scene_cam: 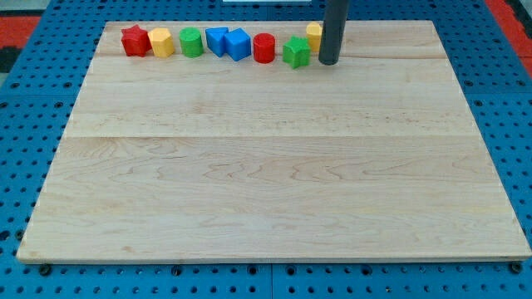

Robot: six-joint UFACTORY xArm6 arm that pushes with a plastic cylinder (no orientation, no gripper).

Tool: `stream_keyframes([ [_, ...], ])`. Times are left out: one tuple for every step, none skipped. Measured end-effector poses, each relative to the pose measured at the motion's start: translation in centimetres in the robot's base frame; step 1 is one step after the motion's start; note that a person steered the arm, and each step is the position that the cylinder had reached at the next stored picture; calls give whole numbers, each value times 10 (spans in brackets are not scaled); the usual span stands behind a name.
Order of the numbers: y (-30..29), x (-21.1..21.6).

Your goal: Move the yellow heart slightly down

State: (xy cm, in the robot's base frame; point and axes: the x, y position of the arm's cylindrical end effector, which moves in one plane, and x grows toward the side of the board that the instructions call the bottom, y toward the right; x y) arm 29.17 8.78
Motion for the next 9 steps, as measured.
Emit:
stream_keyframes([
  [-38, 0],
  [-41, -11],
  [-35, -12],
  [-31, -14],
  [-12, -14],
  [78, -16],
  [133, -58],
  [91, -99],
  [56, -100],
])
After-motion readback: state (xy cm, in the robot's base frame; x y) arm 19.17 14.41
